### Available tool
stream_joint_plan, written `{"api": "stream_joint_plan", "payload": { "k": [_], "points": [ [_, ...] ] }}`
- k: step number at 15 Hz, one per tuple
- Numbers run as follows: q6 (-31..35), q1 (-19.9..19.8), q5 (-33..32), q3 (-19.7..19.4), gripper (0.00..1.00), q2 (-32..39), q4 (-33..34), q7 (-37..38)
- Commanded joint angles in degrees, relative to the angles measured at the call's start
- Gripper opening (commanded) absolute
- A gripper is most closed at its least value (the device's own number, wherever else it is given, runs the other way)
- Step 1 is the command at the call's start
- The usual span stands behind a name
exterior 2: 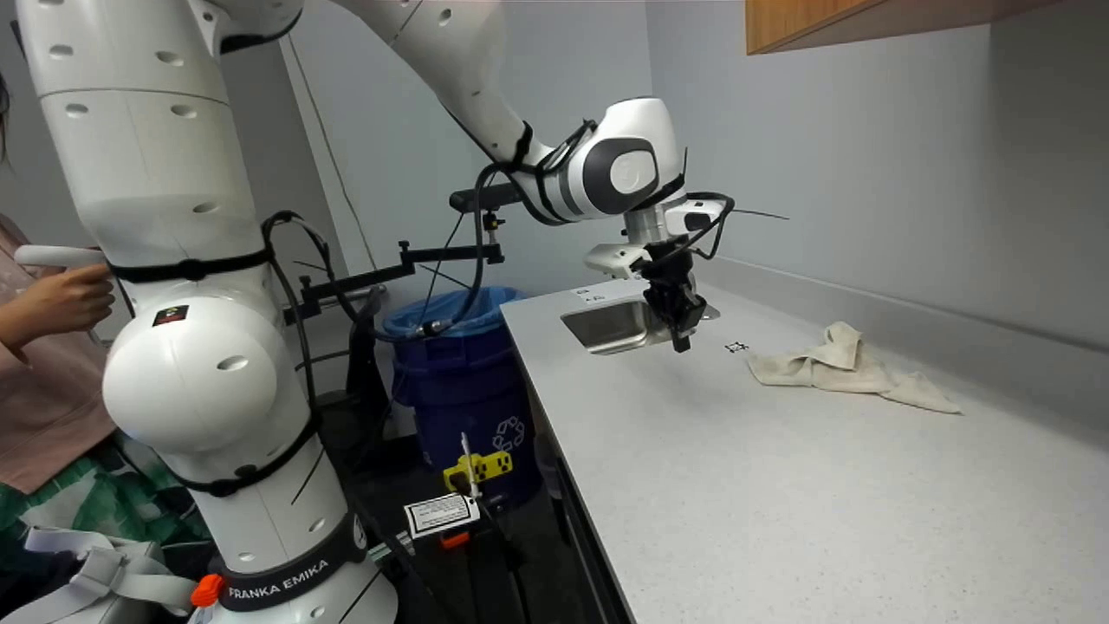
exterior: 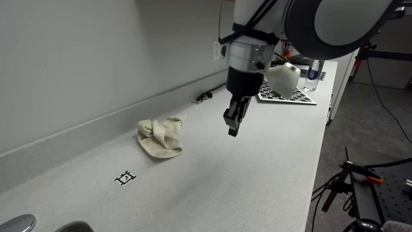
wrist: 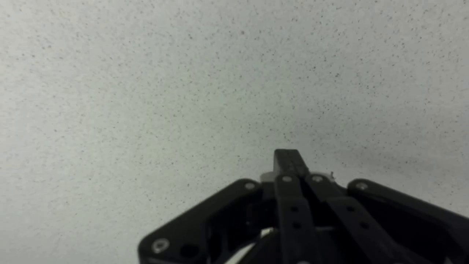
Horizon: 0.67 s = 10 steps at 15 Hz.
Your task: Use the towel to wipe the countertop
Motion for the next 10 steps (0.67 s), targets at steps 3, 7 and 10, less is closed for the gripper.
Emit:
{"api": "stream_joint_plan", "payload": {
  "k": [3,7,10],
  "points": [
    [0.7,-3.1,-3.8,2.0,0.00,-10.8,-8.0,0.3],
    [1.0,-4.5,-3.7,3.3,0.34,-15.2,-10.5,0.7],
    [1.9,-5.4,-3.2,4.2,0.57,-17.2,-11.8,0.8]
  ]
}}
